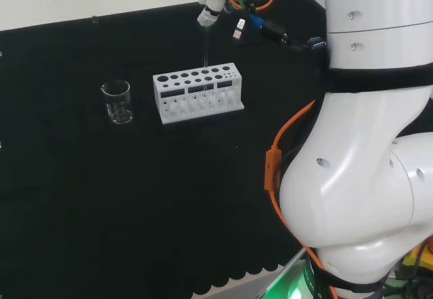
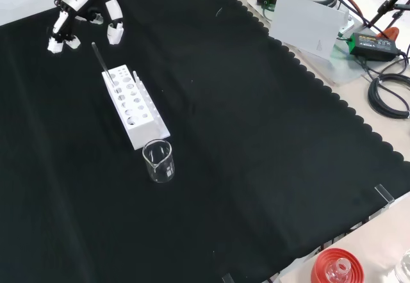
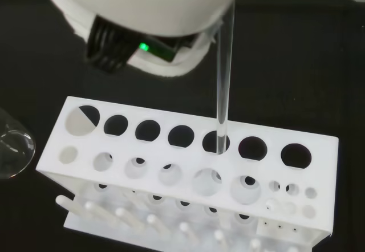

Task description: Put the glass rod back on the white test tube rack.

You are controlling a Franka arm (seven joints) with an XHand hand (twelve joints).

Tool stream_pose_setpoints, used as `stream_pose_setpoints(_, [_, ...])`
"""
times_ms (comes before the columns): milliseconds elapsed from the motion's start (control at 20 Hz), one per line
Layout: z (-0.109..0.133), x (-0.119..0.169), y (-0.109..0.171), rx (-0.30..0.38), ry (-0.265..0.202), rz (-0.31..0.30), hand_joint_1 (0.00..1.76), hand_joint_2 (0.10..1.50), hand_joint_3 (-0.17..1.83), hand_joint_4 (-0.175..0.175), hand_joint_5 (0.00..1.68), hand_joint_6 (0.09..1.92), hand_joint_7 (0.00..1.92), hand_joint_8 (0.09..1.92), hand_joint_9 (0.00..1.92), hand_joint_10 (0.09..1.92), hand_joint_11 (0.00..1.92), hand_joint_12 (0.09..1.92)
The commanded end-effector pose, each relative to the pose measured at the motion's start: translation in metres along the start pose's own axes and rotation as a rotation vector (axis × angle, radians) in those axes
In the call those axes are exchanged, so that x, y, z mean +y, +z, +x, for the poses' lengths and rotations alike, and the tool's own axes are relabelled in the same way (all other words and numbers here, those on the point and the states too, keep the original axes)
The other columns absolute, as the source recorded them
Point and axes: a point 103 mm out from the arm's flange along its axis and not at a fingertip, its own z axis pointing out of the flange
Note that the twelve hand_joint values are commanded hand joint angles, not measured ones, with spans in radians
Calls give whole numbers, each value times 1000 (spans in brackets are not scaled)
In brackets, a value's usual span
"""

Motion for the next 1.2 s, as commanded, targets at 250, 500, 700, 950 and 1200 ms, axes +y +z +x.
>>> stream_pose_setpoints(250, [6,-20,-10,-18,20,-9,1105,439,606,-78,275,235,660,837,1920,119,1920,515])
stream_pose_setpoints(500, [8,-33,-18,-1,9,-41,1111,445,598,-81,299,232,670,830,1920,128,1920,517])
stream_pose_setpoints(700, [7,-46,-20,-1,-8,-49,1114,448,596,-82,314,235,675,829,1920,133,1920,519])
stream_pose_setpoints(950, [2,-57,-21,20,22,-59,1120,452,594,-84,329,239,680,828,1920,138,1920,520])
stream_pose_setpoints(1200, [6,-57,-23,14,10,-62,1125,455,592,-86,343,243,682,826,1920,141,1920,521])
